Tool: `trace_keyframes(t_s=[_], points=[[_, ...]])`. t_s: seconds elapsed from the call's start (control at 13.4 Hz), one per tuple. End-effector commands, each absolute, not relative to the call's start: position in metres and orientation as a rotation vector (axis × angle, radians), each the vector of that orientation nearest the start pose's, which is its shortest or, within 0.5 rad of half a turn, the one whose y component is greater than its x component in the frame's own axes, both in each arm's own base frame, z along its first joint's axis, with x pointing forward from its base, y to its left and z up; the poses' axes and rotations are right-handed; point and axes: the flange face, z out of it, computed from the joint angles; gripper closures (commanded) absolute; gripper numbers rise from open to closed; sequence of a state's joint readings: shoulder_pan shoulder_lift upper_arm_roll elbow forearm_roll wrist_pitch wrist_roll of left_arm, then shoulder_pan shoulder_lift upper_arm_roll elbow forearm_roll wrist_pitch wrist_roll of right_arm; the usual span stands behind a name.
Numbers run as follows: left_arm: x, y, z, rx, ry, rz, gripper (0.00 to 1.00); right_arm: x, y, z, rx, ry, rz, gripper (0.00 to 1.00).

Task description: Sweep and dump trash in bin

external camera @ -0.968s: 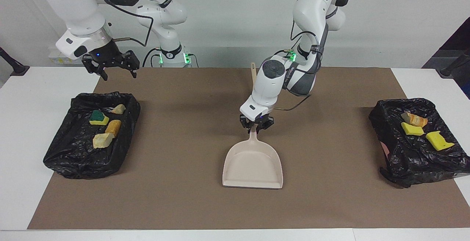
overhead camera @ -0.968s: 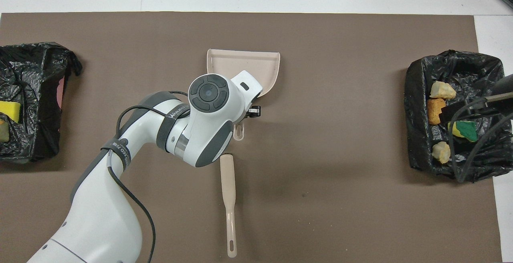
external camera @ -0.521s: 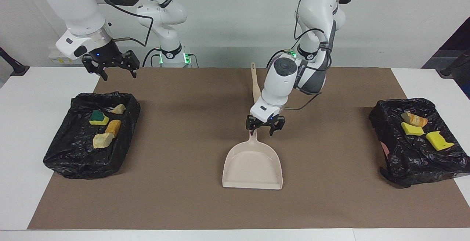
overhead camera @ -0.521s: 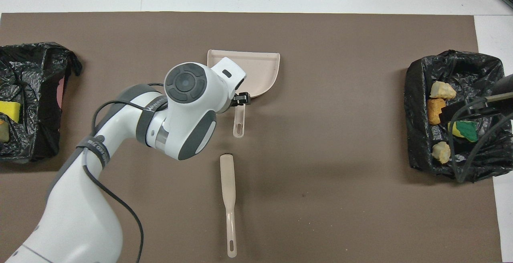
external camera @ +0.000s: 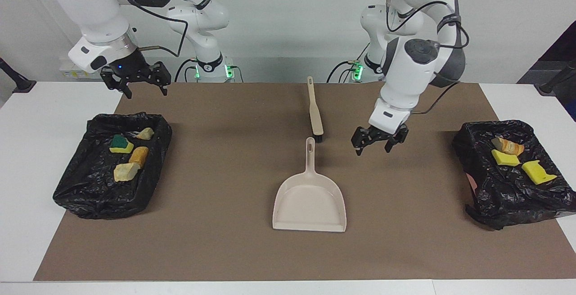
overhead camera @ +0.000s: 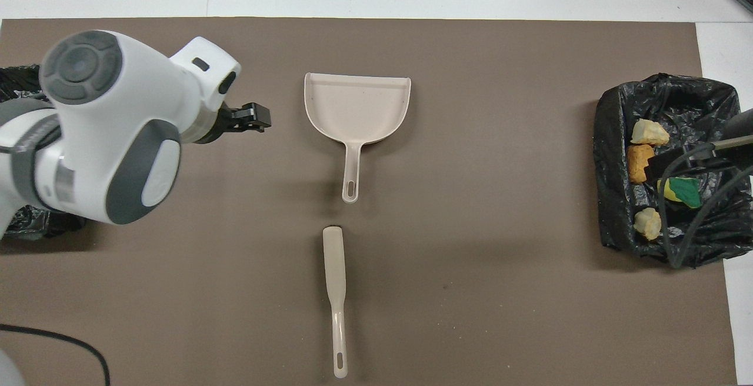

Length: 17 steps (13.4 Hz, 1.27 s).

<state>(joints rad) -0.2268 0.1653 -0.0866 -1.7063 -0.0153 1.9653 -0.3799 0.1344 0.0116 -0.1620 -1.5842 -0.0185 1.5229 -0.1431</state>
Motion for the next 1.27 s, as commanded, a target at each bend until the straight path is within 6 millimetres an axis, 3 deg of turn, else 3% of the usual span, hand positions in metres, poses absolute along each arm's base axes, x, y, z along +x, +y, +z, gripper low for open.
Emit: trace_keyframes(t_s=[0.0, 0.37, 0.52, 0.74, 1.04, 1.19], points=[[0.574, -0.144, 0.524, -3.174, -0.023, -0.05, 0.0, 0.553, -0.017, 0.61, -3.134, -0.149, 0.127, 0.0], [0.561, -0.079, 0.559, -3.159, 0.092, -0.026, 0.0, 0.553, -0.017, 0.61, -3.134, -0.149, 0.127, 0.0], [0.55, -0.046, 0.586, -3.155, 0.11, -0.073, 0.0, 0.553, -0.017, 0.611, -3.134, -0.149, 0.125, 0.0], [0.53, -0.021, 0.627, -3.149, 0.044, -0.122, 0.0, 0.553, -0.017, 0.61, -3.134, -0.149, 0.127, 0.0], [0.52, -0.022, 0.674, -3.155, 0.018, -0.202, 0.0, 0.553, -0.017, 0.61, -3.134, -0.147, 0.127, 0.0], [0.515, -0.022, 0.678, -3.158, 0.016, -0.195, 0.0, 0.553, -0.017, 0.61, -3.134, -0.147, 0.127, 0.0]])
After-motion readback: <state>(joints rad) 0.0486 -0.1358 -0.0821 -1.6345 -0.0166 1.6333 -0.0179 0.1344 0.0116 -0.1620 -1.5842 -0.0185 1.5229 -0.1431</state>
